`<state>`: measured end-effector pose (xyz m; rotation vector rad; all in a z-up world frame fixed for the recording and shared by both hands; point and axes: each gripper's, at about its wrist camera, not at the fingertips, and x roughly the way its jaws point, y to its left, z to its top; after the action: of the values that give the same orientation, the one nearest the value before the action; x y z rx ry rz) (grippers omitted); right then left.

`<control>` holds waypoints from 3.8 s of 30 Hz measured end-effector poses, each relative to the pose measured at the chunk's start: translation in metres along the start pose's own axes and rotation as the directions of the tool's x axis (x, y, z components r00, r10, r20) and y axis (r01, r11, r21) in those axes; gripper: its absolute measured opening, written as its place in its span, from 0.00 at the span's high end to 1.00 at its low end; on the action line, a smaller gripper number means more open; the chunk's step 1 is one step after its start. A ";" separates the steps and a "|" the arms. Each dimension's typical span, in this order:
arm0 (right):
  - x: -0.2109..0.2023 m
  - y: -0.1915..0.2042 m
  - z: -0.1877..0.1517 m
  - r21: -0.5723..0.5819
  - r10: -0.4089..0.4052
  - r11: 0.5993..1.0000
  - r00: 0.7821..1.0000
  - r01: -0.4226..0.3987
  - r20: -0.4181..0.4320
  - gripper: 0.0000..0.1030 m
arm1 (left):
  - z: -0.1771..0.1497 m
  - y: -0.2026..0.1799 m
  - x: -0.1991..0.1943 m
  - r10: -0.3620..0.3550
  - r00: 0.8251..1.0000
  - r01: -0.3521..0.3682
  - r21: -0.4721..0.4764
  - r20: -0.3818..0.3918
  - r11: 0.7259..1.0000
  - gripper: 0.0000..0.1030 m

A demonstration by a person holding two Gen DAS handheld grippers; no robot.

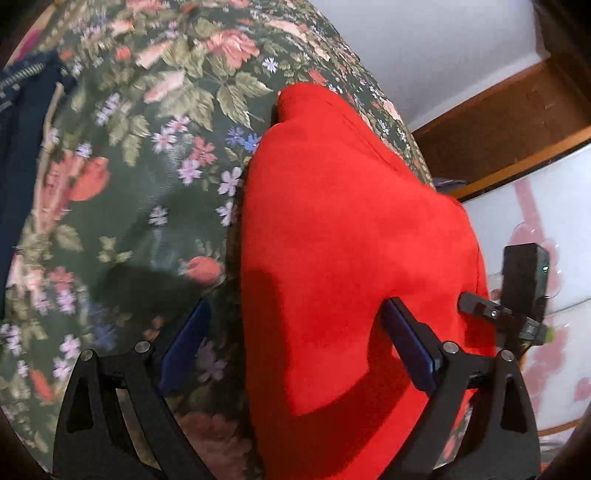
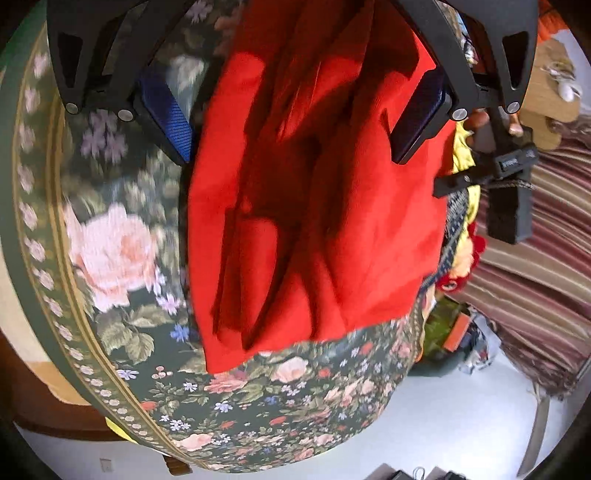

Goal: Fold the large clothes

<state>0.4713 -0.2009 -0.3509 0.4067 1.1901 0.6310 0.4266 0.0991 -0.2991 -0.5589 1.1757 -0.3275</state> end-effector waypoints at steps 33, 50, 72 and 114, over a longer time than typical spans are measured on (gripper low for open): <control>-0.015 0.266 0.027 -0.326 0.192 0.936 0.970 -0.134 0.152 0.74 | -0.020 0.012 -0.240 -0.037 0.895 -0.022 0.127 0.444 0.992 0.72; 0.243 0.370 0.078 -0.271 0.166 0.948 0.986 -0.166 -0.024 0.74 | 0.049 0.231 -0.268 0.238 0.885 -0.178 -0.181 0.401 0.967 0.70; 0.278 0.335 0.017 -0.526 -0.202 0.838 0.978 0.145 -0.053 0.14 | -0.024 0.210 -0.201 0.588 0.749 -0.624 0.024 0.305 0.781 0.02; -0.178 0.450 -0.231 -0.651 0.348 0.746 0.753 0.138 0.558 0.14 | -0.302 -0.101 -0.433 0.263 0.252 -0.587 -0.069 0.931 0.807 0.01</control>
<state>0.1047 0.0188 -0.0271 0.0578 0.2027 0.8804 -0.0062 0.1692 0.0118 -0.0392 0.0867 0.3156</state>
